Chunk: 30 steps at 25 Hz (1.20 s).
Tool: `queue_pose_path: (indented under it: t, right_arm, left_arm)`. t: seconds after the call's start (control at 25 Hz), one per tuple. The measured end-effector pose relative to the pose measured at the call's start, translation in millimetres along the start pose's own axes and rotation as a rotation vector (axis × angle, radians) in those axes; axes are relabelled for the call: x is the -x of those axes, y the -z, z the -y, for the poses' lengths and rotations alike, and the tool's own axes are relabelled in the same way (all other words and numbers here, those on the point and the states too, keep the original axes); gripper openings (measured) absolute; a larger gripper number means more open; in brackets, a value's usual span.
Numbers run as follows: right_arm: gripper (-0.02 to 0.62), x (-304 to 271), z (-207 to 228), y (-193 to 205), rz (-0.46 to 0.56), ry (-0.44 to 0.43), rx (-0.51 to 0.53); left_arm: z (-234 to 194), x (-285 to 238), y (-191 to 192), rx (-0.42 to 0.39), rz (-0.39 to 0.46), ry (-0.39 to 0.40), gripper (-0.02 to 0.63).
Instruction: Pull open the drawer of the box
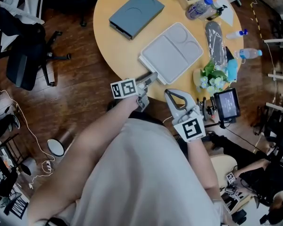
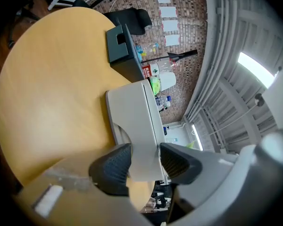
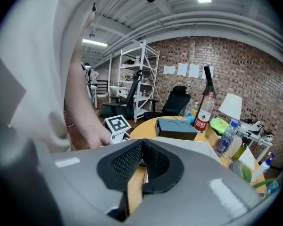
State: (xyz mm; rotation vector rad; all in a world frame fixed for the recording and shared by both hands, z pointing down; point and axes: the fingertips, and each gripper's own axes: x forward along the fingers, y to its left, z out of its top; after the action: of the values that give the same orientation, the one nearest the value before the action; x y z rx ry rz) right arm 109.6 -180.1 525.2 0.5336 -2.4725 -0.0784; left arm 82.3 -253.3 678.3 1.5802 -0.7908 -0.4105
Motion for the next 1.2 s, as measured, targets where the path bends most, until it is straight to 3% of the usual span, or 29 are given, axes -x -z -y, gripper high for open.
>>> queue_pose_path:
  t: [0.36,1.2]
  right_arm:
    - [-0.003,6.7,-5.0,2.2,0.004,0.012,-0.005]
    - [-0.003,-9.6,-73.4,-18.4,-0.002,-0.036,0.031]
  left_arm:
    - [0.7,3.0,-1.0,0.022,0.004,0.071,0.172]
    - [-16.0,95.1,33.4,0.026,-0.068,0.03,0.167]
